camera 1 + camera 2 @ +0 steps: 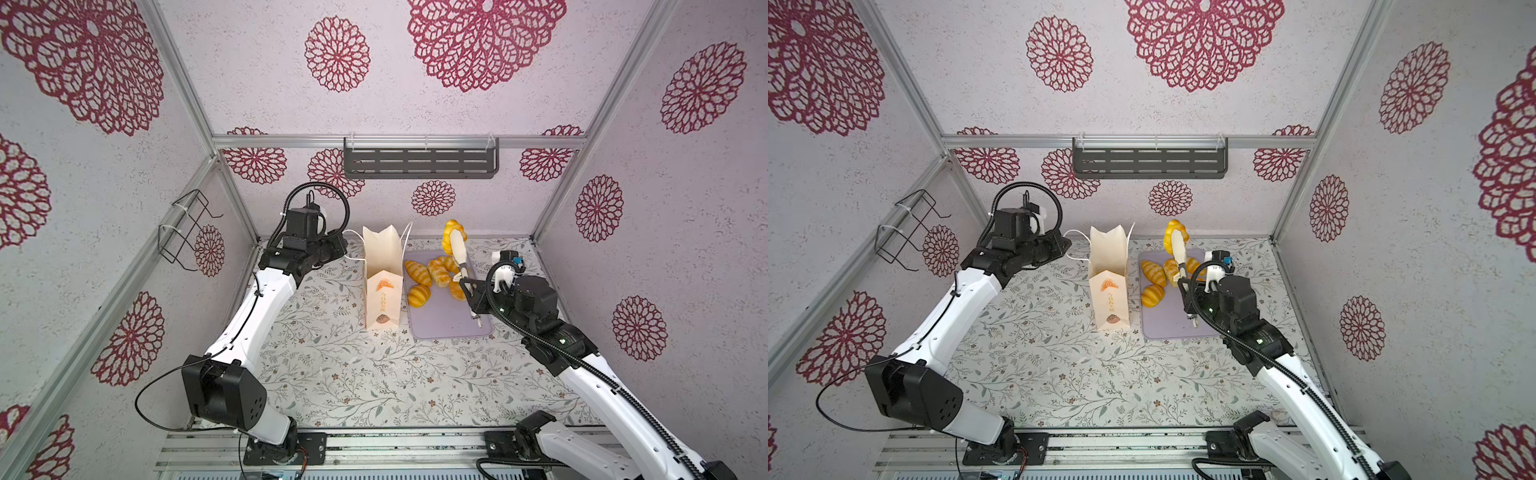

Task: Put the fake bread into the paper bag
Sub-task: 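Lift the striped bun with the tongs and carry it toward the bag, then lower the striped bun into the bag opening held by the left gripper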

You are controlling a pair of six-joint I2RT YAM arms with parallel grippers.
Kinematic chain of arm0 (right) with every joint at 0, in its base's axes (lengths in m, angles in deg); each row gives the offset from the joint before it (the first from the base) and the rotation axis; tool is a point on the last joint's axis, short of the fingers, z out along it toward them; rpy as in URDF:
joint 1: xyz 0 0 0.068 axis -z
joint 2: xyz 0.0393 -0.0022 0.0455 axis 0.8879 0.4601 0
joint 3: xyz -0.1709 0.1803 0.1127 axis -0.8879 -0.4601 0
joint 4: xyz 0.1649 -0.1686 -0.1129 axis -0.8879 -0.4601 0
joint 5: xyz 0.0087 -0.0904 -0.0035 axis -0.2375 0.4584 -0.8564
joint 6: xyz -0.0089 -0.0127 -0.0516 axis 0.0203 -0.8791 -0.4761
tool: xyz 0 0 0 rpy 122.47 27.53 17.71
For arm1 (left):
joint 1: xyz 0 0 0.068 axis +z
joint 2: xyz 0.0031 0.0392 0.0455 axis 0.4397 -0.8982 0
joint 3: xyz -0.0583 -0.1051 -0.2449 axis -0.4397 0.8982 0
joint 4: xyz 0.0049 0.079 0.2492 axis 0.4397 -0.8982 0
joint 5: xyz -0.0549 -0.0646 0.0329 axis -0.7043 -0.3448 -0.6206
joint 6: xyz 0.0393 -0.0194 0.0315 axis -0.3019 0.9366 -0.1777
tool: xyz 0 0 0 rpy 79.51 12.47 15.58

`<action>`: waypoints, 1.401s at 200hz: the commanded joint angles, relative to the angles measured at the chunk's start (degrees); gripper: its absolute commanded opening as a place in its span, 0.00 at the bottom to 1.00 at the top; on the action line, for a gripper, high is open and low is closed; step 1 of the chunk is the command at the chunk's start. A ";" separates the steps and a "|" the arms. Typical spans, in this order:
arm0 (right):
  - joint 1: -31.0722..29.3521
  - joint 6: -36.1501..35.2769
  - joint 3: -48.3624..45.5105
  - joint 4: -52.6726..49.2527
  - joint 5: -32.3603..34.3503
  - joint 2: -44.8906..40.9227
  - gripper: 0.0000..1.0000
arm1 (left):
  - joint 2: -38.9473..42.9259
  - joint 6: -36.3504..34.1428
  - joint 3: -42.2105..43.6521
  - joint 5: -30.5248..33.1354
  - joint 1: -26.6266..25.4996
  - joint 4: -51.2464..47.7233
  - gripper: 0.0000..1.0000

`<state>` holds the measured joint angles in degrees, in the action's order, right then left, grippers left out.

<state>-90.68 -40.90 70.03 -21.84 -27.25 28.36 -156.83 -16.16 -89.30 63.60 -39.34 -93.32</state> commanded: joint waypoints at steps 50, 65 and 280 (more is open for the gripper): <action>-7.25 -1.91 5.78 10.67 1.71 2.47 0.00 | 0.37 -0.94 -0.17 0.38 -0.18 0.12 0.00; -9.80 -2.83 7.08 10.50 2.87 3.68 0.00 | 0.46 -0.99 -0.20 0.38 -0.19 0.10 0.00; -20.43 -8.68 20.55 -0.94 9.61 18.83 0.00 | 0.39 -0.99 -0.15 0.91 -0.17 0.11 0.00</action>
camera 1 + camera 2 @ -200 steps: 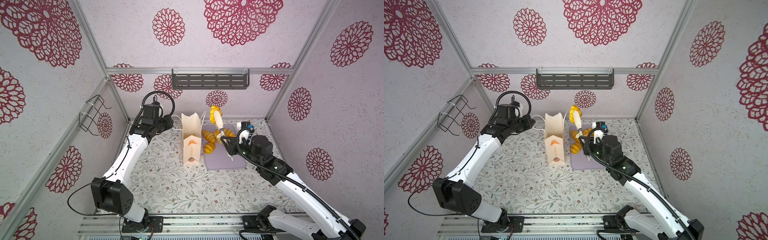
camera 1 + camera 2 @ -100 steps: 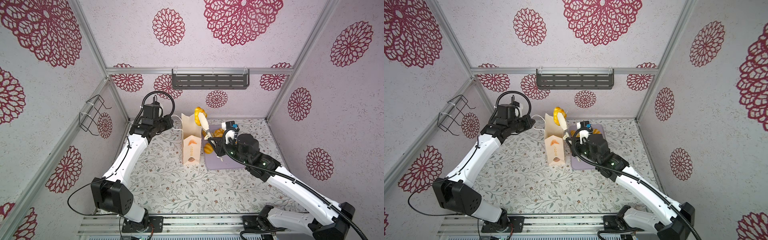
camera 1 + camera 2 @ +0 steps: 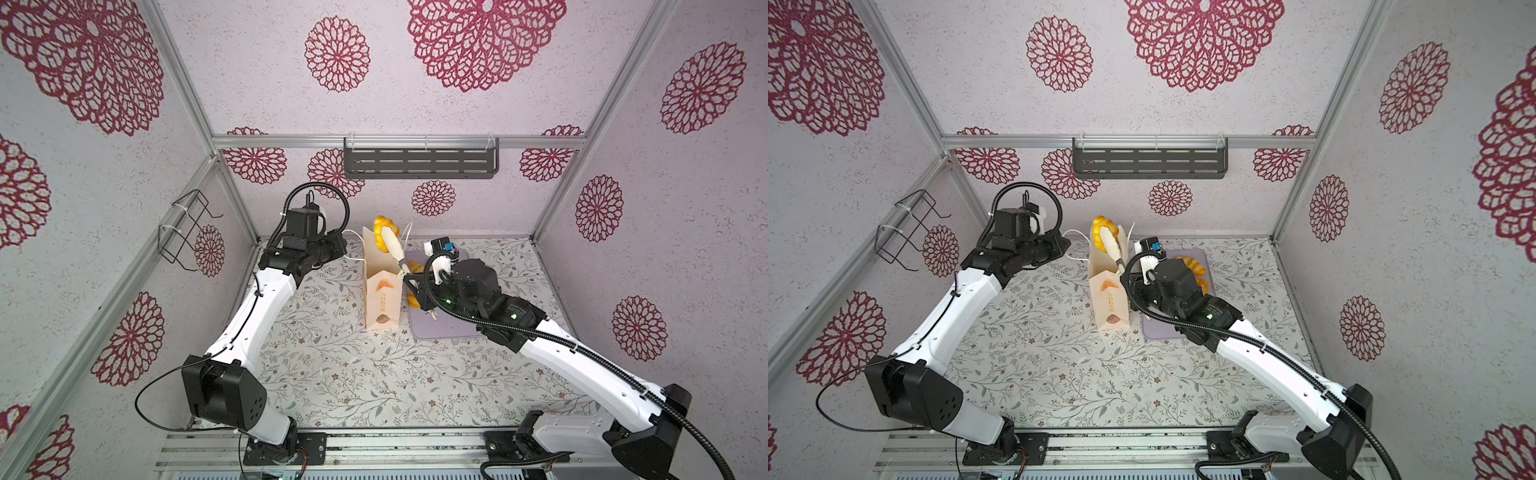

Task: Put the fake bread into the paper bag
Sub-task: 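Lower the striped bun into the bag opening held by the left gripper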

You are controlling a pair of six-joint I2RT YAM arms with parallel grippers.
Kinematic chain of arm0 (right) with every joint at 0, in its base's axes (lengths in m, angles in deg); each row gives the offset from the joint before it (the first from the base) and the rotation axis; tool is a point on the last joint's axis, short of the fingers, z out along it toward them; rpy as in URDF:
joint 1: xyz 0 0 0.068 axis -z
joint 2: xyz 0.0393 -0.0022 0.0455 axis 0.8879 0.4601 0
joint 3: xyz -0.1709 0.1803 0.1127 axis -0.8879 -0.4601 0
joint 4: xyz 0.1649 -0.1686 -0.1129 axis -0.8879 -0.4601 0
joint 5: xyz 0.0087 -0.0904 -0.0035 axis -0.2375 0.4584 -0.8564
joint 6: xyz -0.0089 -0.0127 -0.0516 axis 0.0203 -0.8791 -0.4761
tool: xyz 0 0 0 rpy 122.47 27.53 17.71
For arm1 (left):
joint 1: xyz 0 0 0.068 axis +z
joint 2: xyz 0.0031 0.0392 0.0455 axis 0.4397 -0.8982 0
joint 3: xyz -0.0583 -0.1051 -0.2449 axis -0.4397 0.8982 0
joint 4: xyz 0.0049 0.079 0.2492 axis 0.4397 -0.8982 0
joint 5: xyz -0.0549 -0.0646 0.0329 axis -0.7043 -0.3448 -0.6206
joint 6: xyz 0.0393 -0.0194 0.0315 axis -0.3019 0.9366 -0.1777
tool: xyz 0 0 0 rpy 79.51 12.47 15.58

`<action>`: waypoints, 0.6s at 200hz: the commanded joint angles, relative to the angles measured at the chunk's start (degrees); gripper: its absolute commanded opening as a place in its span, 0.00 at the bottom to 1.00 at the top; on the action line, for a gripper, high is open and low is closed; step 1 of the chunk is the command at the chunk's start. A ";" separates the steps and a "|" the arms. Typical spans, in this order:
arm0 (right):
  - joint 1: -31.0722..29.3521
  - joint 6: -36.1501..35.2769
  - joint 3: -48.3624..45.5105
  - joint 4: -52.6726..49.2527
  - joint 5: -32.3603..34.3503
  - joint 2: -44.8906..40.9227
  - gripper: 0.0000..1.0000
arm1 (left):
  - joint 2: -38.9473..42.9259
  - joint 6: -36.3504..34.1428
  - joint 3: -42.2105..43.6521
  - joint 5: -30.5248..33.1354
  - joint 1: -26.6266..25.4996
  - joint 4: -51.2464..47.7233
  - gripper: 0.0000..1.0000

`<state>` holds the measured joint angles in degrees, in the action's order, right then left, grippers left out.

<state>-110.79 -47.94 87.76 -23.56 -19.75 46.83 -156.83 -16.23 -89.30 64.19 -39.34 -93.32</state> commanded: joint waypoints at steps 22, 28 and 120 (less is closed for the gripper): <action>-0.33 -1.22 3.08 0.10 3.01 1.29 0.00 | 0.40 -1.01 -0.15 0.32 -0.19 0.13 0.00; -0.37 -1.14 3.18 -0.15 3.21 1.53 0.00 | 0.40 -0.97 -0.15 0.32 -0.18 0.17 0.00; -0.33 0.16 3.46 -0.93 3.94 3.06 0.32 | 0.46 -0.93 -0.15 0.33 -0.15 0.15 0.00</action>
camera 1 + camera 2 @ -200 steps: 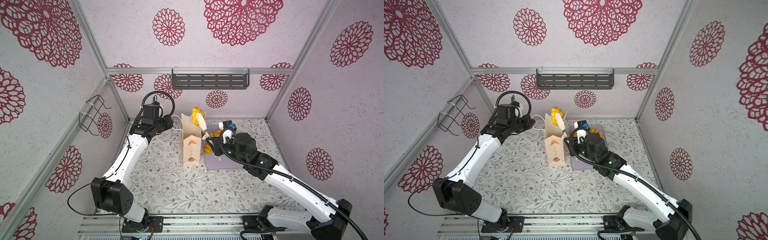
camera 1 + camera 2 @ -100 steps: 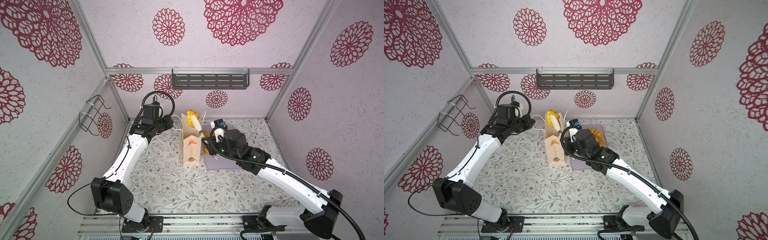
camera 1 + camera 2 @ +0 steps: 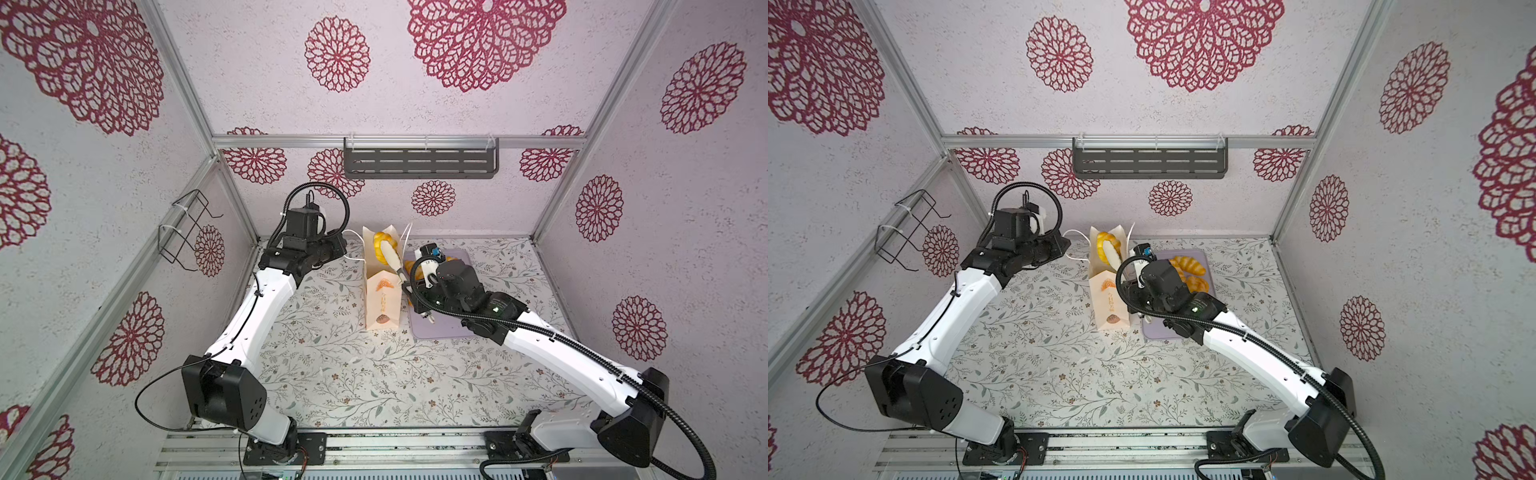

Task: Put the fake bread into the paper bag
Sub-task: 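Lower the striped bun into the bag opening held by the left gripper, then open the tongs, raise them from the bag and move back over the tray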

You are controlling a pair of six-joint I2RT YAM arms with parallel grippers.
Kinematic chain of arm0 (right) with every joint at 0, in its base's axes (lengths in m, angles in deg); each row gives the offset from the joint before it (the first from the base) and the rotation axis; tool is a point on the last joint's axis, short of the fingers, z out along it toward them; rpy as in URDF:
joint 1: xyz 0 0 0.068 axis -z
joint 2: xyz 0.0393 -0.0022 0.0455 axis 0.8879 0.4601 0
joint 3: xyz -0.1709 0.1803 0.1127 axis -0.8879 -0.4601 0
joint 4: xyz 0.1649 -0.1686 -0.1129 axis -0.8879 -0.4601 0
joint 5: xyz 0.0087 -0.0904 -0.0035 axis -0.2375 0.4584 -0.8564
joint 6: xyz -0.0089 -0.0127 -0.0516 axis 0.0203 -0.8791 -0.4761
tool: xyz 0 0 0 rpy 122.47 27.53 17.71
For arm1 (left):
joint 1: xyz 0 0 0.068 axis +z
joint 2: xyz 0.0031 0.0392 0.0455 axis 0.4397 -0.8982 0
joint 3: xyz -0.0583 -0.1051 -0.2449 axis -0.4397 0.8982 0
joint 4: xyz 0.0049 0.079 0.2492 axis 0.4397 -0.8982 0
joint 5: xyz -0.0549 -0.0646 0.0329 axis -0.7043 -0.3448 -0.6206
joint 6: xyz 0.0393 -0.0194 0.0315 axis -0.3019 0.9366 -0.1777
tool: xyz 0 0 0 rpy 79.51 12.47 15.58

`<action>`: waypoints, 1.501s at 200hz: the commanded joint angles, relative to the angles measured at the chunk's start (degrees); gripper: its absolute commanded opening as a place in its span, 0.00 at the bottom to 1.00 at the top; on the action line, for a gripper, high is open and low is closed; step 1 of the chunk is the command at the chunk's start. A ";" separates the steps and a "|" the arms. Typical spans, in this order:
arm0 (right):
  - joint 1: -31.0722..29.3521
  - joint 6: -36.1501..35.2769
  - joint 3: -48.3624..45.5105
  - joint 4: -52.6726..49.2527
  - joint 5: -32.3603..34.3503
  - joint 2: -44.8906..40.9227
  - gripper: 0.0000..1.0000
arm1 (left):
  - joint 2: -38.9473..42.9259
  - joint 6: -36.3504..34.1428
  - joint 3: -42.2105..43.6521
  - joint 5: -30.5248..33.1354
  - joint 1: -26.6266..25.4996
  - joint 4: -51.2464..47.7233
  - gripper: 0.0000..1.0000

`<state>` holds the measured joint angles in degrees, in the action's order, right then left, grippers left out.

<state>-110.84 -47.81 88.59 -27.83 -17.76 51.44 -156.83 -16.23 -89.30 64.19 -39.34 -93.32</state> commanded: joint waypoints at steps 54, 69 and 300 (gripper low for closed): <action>-0.29 0.74 2.35 3.24 3.37 -2.26 0.43 | 0.50 -1.02 -0.15 0.34 -0.19 0.04 0.00; -0.28 0.86 1.90 3.89 3.38 -2.77 0.45 | 0.49 -1.01 -0.15 0.33 -0.19 0.02 0.00; -0.11 -0.92 0.99 4.05 10.90 -13.99 0.50 | 0.33 -0.97 -0.15 0.46 -0.13 0.03 0.00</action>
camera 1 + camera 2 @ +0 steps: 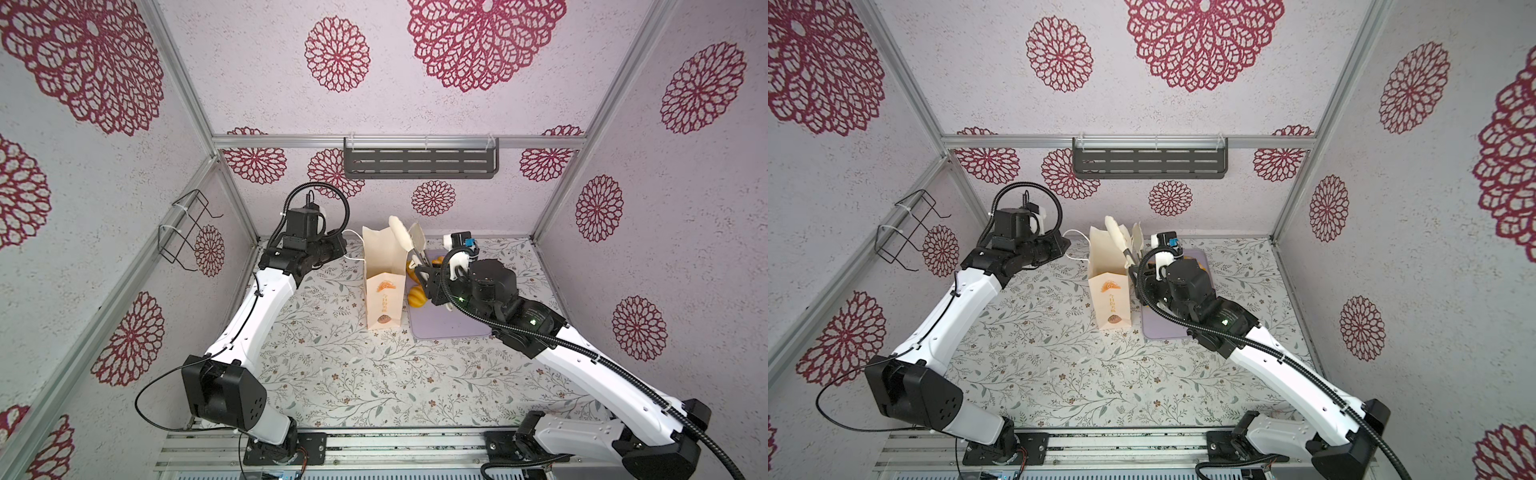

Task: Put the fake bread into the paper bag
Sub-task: 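Open the tongs, raise them from the bag and move back over the tray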

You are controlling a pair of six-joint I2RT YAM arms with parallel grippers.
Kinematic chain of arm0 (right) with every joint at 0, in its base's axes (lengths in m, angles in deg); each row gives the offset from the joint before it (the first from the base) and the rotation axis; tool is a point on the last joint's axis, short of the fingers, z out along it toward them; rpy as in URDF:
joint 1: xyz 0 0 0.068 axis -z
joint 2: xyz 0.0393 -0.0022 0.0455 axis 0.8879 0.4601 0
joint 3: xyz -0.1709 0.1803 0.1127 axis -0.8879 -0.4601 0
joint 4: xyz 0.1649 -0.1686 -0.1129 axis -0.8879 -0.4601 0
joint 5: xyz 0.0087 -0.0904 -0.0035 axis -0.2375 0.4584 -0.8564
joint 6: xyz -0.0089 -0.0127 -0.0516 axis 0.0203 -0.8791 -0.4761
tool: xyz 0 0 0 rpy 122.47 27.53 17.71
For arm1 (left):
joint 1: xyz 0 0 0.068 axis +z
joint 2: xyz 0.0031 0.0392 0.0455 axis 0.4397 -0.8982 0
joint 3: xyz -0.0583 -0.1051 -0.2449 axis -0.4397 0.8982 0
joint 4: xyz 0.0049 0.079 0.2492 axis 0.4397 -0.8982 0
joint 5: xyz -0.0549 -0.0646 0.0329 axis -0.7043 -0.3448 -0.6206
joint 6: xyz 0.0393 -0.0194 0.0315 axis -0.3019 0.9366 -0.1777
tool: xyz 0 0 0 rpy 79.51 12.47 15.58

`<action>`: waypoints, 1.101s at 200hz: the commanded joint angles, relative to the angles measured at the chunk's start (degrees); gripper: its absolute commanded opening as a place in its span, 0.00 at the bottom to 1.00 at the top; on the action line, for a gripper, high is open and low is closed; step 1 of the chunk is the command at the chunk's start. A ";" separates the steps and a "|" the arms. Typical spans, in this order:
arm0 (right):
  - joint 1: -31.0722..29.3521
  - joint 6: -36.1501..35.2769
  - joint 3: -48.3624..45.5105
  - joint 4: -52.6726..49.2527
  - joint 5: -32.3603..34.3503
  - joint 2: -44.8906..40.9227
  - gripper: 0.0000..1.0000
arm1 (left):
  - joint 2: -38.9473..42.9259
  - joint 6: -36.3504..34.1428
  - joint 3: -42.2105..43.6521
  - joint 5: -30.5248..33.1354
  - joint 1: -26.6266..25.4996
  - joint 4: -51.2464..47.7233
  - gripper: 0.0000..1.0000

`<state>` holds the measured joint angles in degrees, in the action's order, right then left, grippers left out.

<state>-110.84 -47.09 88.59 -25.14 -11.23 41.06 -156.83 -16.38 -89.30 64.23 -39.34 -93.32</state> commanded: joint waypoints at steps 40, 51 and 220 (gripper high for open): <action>0.50 -1.90 0.76 -1.40 7.58 -6.53 0.50 | 0.38 -0.80 -0.14 0.39 -0.19 0.02 0.00; 0.75 -1.92 0.51 -2.40 8.64 -7.37 0.50 | 0.41 -0.84 -0.15 0.38 -0.12 0.02 0.00; 15.46 -4.51 -5.32 -14.60 2.77 -8.02 0.50 | 0.32 -0.76 -0.06 0.31 -0.20 0.11 0.00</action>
<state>-96.34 -47.90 81.16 -37.42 -7.16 31.29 -156.83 -16.38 -89.30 64.39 -39.34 -93.32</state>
